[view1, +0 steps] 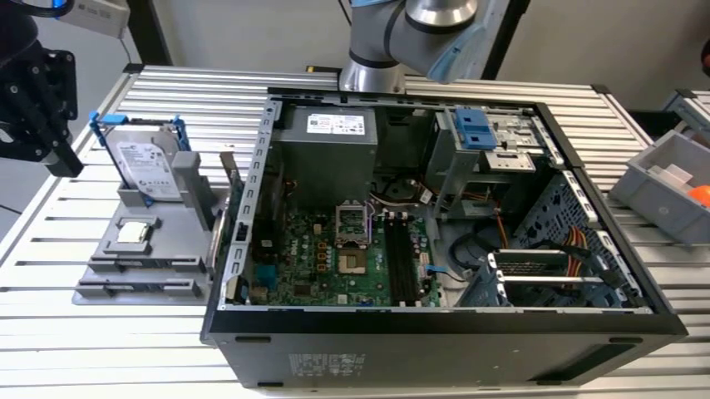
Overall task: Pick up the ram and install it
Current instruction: 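Pick up the ram and move it above insertion slot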
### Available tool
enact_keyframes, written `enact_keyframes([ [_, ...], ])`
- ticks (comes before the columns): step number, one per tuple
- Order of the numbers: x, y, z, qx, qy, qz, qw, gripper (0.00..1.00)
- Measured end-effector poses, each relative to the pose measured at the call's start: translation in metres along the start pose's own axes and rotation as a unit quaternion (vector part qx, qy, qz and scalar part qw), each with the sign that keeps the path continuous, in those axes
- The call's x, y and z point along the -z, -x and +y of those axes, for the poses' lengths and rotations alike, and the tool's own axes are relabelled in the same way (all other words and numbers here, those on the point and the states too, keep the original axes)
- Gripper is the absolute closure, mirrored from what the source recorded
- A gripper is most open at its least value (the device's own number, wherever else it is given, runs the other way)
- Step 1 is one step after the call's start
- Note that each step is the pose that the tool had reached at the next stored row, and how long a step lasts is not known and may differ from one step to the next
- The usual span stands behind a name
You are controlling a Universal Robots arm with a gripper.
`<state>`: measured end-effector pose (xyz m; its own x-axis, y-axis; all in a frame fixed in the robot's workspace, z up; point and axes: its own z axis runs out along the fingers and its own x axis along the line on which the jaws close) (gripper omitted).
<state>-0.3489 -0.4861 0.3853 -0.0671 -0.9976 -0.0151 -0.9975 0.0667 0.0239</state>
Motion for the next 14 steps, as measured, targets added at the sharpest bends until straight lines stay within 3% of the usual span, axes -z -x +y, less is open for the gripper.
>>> enact_keyframes([
  [7,0.0,0.0,0.0,-0.001,0.0,0.0,1.0,1.0],
  [8,0.0,0.0,0.0,-0.002,0.0,0.0,1.0,0.0],
  [14,0.0,0.0,0.0,-0.003,-0.0001,-0.0001,0.99999,0.0],
])
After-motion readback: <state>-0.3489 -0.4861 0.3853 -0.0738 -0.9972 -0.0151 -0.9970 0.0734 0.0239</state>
